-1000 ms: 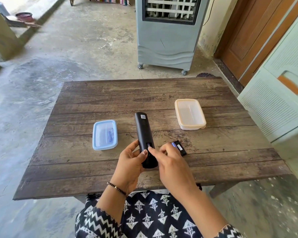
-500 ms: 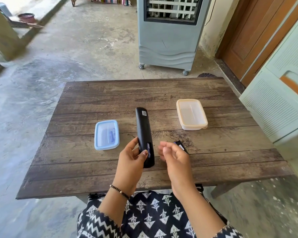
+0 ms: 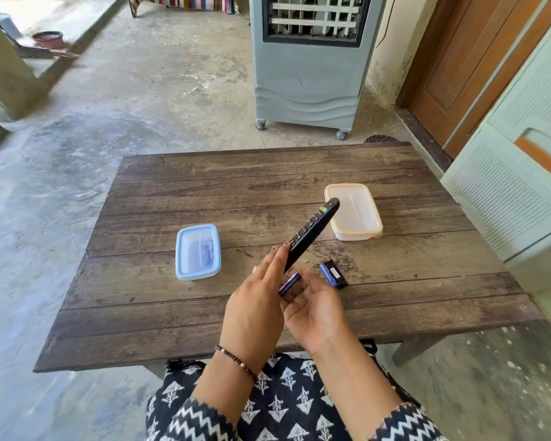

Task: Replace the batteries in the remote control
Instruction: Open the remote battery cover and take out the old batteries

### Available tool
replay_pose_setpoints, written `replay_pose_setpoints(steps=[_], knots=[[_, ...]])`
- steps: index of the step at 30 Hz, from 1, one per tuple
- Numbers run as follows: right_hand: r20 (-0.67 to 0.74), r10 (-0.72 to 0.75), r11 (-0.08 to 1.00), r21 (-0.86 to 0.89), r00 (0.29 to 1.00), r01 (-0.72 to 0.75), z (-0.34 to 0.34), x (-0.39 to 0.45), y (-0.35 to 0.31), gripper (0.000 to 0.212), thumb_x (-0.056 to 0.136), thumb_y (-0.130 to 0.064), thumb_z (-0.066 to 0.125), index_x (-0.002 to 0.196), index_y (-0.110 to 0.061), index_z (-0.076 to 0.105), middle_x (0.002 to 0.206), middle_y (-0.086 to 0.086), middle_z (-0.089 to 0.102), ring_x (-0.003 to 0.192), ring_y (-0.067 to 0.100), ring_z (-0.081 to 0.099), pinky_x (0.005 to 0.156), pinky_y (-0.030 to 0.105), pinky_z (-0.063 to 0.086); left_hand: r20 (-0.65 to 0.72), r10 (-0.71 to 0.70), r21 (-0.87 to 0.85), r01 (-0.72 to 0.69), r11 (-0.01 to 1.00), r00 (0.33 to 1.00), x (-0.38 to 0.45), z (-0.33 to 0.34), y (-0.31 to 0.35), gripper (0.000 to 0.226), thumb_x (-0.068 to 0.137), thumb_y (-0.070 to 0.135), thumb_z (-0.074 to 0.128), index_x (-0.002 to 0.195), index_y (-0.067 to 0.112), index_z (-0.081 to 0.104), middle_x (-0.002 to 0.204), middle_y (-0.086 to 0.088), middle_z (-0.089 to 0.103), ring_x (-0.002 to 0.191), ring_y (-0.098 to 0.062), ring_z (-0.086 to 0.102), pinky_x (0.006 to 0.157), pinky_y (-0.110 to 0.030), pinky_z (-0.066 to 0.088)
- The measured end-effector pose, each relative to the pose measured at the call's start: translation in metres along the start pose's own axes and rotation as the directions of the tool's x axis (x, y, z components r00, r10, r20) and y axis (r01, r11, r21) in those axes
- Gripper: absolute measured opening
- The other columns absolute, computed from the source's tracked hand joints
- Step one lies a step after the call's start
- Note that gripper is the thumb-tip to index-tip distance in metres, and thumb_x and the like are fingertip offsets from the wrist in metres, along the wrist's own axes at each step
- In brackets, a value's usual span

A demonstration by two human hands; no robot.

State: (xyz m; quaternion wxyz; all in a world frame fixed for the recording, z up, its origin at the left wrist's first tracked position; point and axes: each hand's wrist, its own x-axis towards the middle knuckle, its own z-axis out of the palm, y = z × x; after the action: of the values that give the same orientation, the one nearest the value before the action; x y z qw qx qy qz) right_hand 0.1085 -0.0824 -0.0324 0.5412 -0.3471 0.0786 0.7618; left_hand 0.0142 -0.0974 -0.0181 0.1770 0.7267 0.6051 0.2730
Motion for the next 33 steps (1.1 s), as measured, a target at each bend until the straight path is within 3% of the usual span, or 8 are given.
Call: replay_pose_setpoints(steps=[3,5,9,12,15,27,29,33], knots=[[0.043,-0.049,0.989,-0.137,0.998,0.055,-0.004,-0.002,-0.005,0.02,0.094,-0.003,0.04,0.098,0.002,0.059,0.079,0.017,0.067,0.07,0.025,0.067,0.066,0.031,0.059,-0.13,-0.137,-0.201,0.109,0.974,0.982,0.002,0.0,-0.001,0.059,0.085,0.0,0.047,0.139,0.023,0.039,0.124,-0.003,0.063,0.104,-0.023,0.064,0.079,-0.02,0.044],[0.045,-0.231,0.876,-0.426,0.972,0.227,-0.008,-0.005,-0.011,0.02,0.096,0.0,0.036,0.105,-0.003,0.054,0.088,0.016,0.068,0.079,0.025,0.067,0.076,0.033,0.058,-0.143,-0.257,-0.319,0.202,0.926,0.956,0.003,0.002,-0.007,0.056,0.086,0.0,0.05,0.137,0.021,0.042,0.114,-0.002,0.067,0.099,-0.018,0.065,0.078,-0.012,0.04],[0.22,-0.593,0.252,-0.863,0.775,0.438,-0.027,-0.006,-0.03,0.016,0.09,-0.008,0.054,0.091,-0.022,0.047,0.087,0.005,0.072,0.076,0.015,0.07,0.072,0.032,0.056,0.056,-0.427,-0.633,0.363,0.684,0.903,0.008,0.007,-0.015,0.05,0.088,-0.001,0.052,0.133,0.019,0.046,0.116,0.0,0.067,0.107,-0.013,0.063,0.097,-0.035,0.049],[0.295,-0.646,-0.068,-0.941,0.704,0.332,-0.035,-0.004,-0.043,0.012,0.08,-0.011,0.069,0.083,-0.018,0.06,0.082,-0.003,0.068,0.072,0.008,0.063,0.067,0.023,0.049,0.176,-0.493,-0.794,0.419,0.44,0.852,0.01,0.008,-0.013,0.043,0.088,-0.005,0.051,0.119,0.023,0.055,0.104,-0.006,0.072,0.1,-0.025,0.067,0.091,-0.051,0.051],[0.394,-0.669,-0.319,-0.918,0.63,0.235,-0.038,0.001,-0.046,0.009,0.075,-0.011,0.073,0.08,-0.016,0.067,0.081,-0.004,0.061,0.072,0.012,0.056,0.064,0.02,0.043,0.244,-0.532,-0.82,0.466,0.334,0.811,0.01,0.012,-0.015,0.041,0.088,-0.005,0.051,0.115,0.025,0.055,0.103,-0.01,0.071,0.1,-0.031,0.065,0.091,-0.056,0.049],[0.635,-0.555,-0.752,-0.659,0.537,0.004,-0.038,0.022,-0.029,0.015,0.071,-0.022,0.076,0.072,-0.017,0.062,0.07,-0.002,0.063,0.073,0.02,0.05,0.062,0.033,0.045,0.336,-0.56,-0.729,0.586,0.355,0.757,0.022,0.021,-0.011,0.029,0.087,-0.002,0.053,0.089,0.026,0.062,0.086,-0.003,0.071,0.082,-0.02,0.063,0.086,-0.042,0.053],[0.636,-0.554,-0.756,-0.654,0.538,-0.006,-0.038,0.024,-0.029,0.012,0.072,-0.022,0.075,0.072,-0.017,0.064,0.071,-0.002,0.062,0.073,0.02,0.05,0.062,0.033,0.045,0.288,-0.571,-0.671,0.587,0.453,0.769,0.023,0.023,-0.012,0.022,0.087,0.002,0.055,0.102,0.016,0.064,0.088,-0.003,0.071,0.083,-0.019,0.065,0.085,-0.04,0.055],[0.646,-0.565,-0.754,-0.657,0.513,-0.003,-0.039,0.022,-0.03,0.007,0.074,-0.021,0.072,0.073,-0.016,0.067,0.075,0.0,0.061,0.074,0.022,0.049,0.062,0.033,0.044,0.138,-0.532,-0.256,0.548,0.796,0.836,0.023,0.02,-0.012,0.031,0.086,0.017,0.057,0.117,0.015,0.055,0.104,-0.001,0.068,0.095,-0.022,0.064,0.083,-0.034,0.052]])
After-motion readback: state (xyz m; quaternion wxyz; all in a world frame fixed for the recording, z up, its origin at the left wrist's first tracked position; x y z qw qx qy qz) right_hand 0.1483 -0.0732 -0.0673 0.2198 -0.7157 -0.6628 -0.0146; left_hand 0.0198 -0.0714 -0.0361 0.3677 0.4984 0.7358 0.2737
